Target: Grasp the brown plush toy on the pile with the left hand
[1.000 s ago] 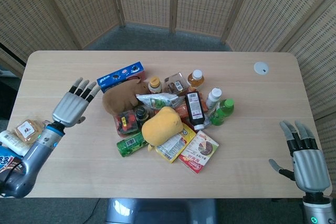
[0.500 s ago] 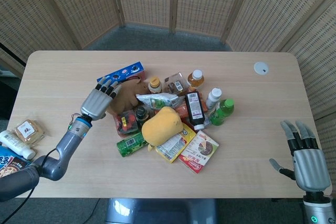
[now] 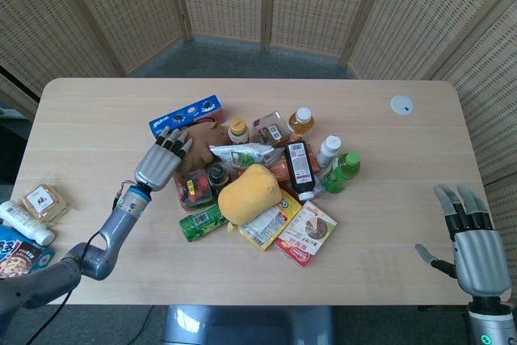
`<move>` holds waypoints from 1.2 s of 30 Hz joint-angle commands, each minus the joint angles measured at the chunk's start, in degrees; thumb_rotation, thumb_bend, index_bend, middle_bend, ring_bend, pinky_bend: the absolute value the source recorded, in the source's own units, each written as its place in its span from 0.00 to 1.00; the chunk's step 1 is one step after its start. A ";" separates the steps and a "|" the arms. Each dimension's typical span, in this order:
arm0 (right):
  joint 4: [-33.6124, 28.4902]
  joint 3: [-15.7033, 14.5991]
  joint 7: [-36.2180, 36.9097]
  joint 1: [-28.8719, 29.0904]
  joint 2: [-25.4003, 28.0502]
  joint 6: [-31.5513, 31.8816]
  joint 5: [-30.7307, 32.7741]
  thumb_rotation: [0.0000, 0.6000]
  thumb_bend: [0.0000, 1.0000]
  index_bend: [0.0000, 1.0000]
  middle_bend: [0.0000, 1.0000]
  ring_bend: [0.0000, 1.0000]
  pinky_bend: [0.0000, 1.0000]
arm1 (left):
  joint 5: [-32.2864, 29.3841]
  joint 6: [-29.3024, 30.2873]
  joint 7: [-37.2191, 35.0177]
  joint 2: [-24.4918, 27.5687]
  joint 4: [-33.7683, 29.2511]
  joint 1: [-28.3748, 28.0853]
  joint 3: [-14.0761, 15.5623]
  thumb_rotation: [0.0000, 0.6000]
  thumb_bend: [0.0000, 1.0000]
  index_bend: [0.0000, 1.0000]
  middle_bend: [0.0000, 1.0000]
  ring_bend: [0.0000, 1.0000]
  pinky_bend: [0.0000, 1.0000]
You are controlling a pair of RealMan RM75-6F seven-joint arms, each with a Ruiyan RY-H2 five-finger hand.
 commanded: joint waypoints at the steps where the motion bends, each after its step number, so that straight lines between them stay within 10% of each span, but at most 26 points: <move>1: 0.02 -0.09 0.08 -0.02 0.08 0.13 -0.34 1.00 0.00 0.00 0.00 0.00 0.00 | 2.86 2.99 -1.12 -2.97 4.85 -0.17 1.49 1.00 0.00 0.49 0.31 0.35 0.57; 6: 0.06 -0.16 0.03 -0.03 0.06 0.26 -0.75 1.00 0.00 0.00 0.00 0.00 0.00 | 6.78 7.65 -5.23 -6.07 11.30 -0.14 2.98 1.00 0.00 0.85 0.68 0.66 0.84; 14: -0.15 -0.41 -0.05 -0.09 0.11 0.21 -1.17 1.00 0.00 0.00 0.00 0.00 0.00 | 9.63 13.04 -8.85 -5.05 11.76 0.02 3.17 1.00 0.00 0.90 0.76 0.75 0.92; 36: -0.92 -0.92 -1.23 -0.33 -0.23 0.32 -2.34 1.00 0.00 0.00 0.00 0.00 0.00 | 13.52 22.42 3.60 26.73 -35.25 0.43 -3.79 1.00 0.00 0.90 0.76 0.75 0.93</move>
